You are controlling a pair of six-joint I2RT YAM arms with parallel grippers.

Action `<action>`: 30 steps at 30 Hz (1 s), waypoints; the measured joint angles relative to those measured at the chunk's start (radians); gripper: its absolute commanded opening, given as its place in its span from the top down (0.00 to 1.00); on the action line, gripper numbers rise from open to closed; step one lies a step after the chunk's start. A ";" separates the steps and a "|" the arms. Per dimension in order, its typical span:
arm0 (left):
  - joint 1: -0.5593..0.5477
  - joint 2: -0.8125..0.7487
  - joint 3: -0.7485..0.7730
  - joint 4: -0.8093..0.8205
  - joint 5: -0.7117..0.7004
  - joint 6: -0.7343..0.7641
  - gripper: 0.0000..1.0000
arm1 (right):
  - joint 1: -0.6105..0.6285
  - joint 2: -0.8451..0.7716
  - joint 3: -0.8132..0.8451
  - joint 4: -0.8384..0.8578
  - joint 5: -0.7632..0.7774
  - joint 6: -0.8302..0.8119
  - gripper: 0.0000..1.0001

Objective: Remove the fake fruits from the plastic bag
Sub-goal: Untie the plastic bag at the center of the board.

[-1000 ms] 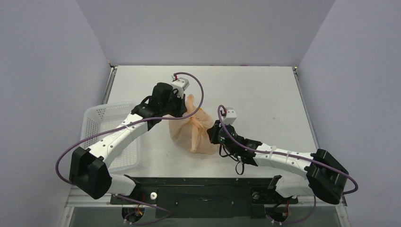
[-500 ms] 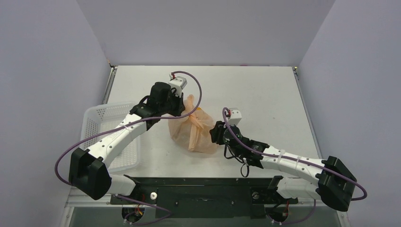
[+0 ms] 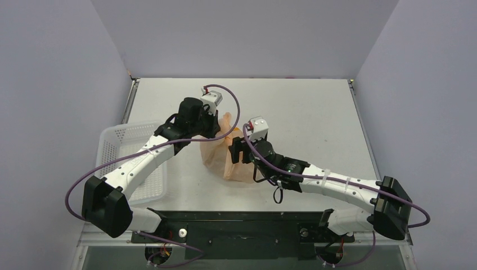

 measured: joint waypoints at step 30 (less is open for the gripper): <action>0.010 -0.004 0.000 0.000 -0.020 -0.006 1.00 | 0.018 0.105 -0.056 -0.009 0.202 0.030 1.00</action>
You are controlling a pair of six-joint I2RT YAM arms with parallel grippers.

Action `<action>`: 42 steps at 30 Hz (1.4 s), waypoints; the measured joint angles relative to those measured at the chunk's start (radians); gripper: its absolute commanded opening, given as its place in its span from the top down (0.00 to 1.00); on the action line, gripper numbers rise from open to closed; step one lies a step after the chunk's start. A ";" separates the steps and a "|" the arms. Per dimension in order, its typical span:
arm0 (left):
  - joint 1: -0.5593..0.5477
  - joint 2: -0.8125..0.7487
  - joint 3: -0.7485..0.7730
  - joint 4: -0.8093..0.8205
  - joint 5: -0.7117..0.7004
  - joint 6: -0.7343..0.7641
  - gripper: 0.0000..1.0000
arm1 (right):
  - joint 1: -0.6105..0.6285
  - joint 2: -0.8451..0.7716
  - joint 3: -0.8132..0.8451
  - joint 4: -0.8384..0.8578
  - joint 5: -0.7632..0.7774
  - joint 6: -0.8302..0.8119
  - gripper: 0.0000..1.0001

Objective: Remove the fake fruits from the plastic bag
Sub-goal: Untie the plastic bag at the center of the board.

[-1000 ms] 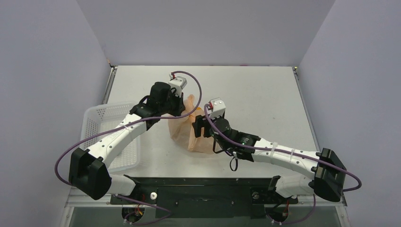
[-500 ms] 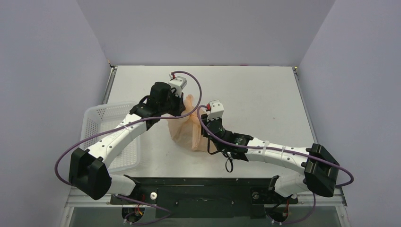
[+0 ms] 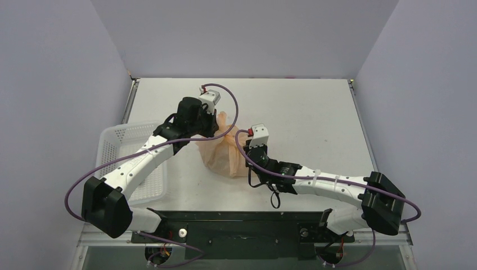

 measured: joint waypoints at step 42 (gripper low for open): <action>0.001 0.000 0.000 0.003 0.037 -0.005 1.00 | -0.003 0.085 0.055 0.044 -0.028 -0.002 1.00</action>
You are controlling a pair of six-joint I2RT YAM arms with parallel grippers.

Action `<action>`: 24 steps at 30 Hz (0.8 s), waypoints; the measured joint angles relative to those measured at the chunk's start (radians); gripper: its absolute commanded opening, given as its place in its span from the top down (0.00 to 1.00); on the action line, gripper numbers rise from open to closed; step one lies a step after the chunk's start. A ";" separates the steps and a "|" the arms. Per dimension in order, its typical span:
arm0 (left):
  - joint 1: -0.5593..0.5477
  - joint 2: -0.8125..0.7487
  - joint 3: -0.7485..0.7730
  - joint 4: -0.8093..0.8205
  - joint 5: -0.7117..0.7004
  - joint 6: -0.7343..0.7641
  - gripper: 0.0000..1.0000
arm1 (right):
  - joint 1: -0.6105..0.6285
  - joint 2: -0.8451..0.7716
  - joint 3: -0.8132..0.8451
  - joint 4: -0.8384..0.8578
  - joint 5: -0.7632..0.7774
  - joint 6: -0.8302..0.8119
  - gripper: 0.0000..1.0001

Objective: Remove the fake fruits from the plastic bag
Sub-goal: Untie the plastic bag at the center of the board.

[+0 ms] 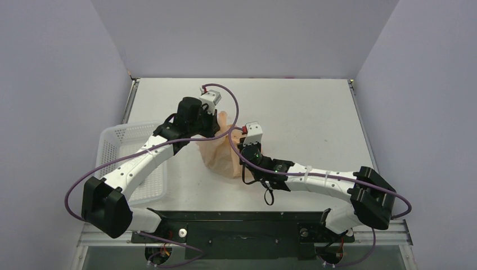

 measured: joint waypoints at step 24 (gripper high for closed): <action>0.000 -0.065 -0.028 0.016 -0.142 -0.005 1.00 | -0.031 -0.277 -0.293 -0.018 0.029 0.141 0.81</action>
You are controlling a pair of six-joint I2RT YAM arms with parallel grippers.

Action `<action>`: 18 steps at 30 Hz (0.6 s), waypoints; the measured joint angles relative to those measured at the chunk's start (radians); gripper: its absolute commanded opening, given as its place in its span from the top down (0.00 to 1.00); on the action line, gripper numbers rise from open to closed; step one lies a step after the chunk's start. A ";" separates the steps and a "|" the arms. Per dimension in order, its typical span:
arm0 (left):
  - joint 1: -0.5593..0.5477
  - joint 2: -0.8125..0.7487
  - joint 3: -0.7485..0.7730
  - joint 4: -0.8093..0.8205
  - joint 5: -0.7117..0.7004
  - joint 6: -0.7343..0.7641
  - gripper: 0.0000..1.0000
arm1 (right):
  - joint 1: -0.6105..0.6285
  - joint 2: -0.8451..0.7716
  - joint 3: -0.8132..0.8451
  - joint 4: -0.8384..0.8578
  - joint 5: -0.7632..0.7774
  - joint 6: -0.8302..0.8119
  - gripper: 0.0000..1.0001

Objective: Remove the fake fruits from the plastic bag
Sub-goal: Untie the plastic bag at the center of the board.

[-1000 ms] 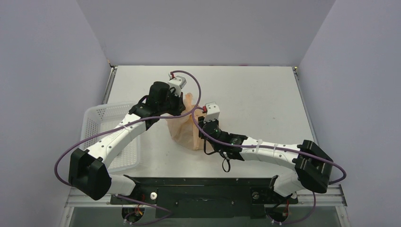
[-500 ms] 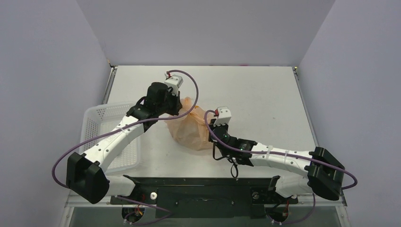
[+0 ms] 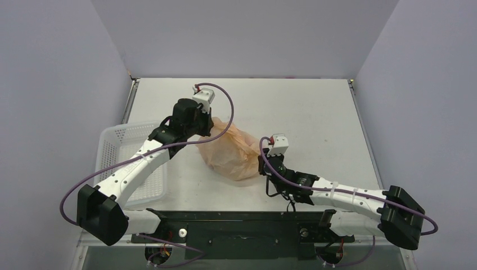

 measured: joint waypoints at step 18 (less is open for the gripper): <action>0.000 0.000 0.000 0.018 0.034 0.011 1.00 | 0.014 0.069 0.243 -0.016 -0.068 -0.186 0.43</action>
